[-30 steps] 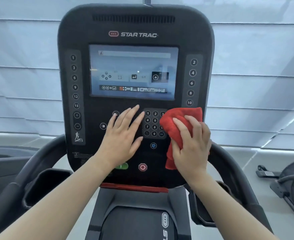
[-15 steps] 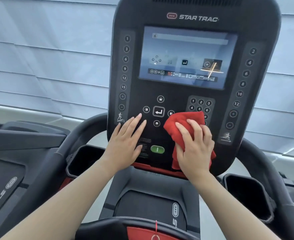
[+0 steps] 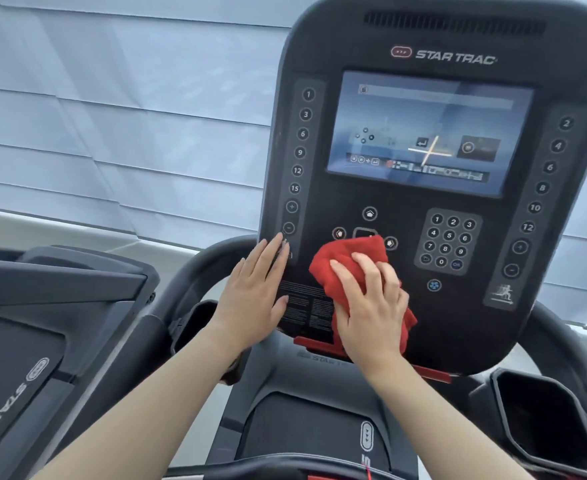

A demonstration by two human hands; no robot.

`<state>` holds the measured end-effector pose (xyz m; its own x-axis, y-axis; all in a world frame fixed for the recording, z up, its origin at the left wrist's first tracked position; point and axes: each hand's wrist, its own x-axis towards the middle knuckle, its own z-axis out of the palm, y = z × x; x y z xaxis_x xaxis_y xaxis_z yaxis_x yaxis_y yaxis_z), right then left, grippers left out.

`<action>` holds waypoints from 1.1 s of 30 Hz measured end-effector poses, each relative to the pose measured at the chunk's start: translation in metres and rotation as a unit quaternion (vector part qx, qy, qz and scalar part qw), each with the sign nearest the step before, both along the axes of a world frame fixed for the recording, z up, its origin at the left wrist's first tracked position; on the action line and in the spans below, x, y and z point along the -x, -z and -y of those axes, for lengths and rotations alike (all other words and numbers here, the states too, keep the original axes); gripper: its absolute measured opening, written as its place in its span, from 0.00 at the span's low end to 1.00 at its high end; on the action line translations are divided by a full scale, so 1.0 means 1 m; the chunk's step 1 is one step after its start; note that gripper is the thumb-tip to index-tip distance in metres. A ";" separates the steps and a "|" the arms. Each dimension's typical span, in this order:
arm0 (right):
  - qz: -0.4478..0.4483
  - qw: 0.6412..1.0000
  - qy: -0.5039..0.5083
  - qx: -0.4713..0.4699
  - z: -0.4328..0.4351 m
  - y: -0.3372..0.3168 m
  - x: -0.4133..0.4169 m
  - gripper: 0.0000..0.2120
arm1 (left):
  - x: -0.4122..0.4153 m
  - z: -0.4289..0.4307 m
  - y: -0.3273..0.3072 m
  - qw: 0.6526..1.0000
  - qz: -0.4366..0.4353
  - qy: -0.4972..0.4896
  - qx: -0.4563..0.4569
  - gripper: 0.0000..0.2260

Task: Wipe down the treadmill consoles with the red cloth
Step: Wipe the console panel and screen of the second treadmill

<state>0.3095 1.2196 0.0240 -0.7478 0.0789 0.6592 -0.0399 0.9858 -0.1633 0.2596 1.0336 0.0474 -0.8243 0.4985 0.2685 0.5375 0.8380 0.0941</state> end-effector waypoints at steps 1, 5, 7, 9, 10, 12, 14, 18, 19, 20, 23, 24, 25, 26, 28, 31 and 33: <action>0.006 1.000 -0.007 -0.014 0.003 0.007 -0.005 0.23 | 0.000 0.003 0.002 1.000 0.003 0.001 -0.002 0.36; 0.010 1.000 -0.010 -0.002 0.014 -0.001 0.004 0.21 | 0.005 0.014 0.005 1.000 0.006 0.002 -0.013 0.37; 0.006 1.000 -0.009 0.009 0.022 -0.018 0.020 0.21 | 0.008 0.019 0.003 1.000 0.006 0.003 -0.024 0.36; 0.002 1.000 -0.008 0.026 0.032 -0.033 0.034 0.21 | 0.010 0.023 0.002 1.000 0.005 0.004 -0.027 0.37; -0.001 0.999 -0.007 0.033 0.037 -0.038 0.038 0.21 | 0.010 0.026 0.002 1.000 0.007 0.004 -0.029 0.37; -0.006 0.999 0.004 0.043 0.046 -0.041 0.044 0.22 | 0.009 0.032 0.005 0.999 0.015 0.006 -0.030 0.37; -0.008 0.999 0.012 0.042 0.052 -0.034 0.043 0.23 | 0.007 0.037 0.012 0.999 0.022 0.013 -0.030 0.37; -0.002 1.000 -0.006 -0.031 0.056 0.009 0.016 0.25 | -0.001 0.038 0.021 0.998 0.041 0.027 -0.048 0.38; 0.003 0.999 -0.012 -0.044 0.055 0.017 0.010 0.25 | -0.002 0.038 0.022 0.997 0.042 0.033 -0.052 0.38; 0.005 0.999 -0.016 -0.047 0.054 0.019 0.007 0.25 | -0.002 0.039 0.022 0.997 0.042 0.039 -0.056 0.37; 0.004 1.000 -0.010 -0.026 0.059 0.003 0.018 0.22 | 0.002 0.043 0.021 0.996 0.034 0.052 -0.058 0.37; 0.007 1.000 -0.004 -0.018 0.063 -0.002 0.023 0.22 | 0.003 0.045 0.021 0.996 0.032 0.056 -0.056 0.37; 0.010 1.000 0.001 -0.014 0.066 -0.003 0.025 0.22 | 0.004 0.046 0.021 0.996 0.033 0.059 -0.057 0.37; 0.013 1.000 0.002 -0.013 0.069 -0.002 0.025 0.22 | 0.004 0.048 0.021 0.996 0.038 0.063 -0.058 0.37; 0.020 0.999 -0.005 -0.027 0.068 0.008 0.017 0.24 | 0.004 0.052 0.023 0.995 0.044 0.071 -0.058 0.37; 0.023 0.999 0.004 -0.040 0.055 0.021 0.000 0.24 | 0.005 0.056 0.024 0.995 0.039 0.087 -0.044 0.36; 0.010 0.999 0.028 -0.025 0.039 0.016 -0.004 0.23 | 0.004 0.053 0.021 0.995 0.027 0.093 -0.034 0.37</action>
<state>0.3134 1.1810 0.0081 -0.7566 0.0875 0.6480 0.0179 0.9934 -0.1133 0.2557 0.9802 0.0262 -0.7333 0.6264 0.2645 0.6756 0.7149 0.1802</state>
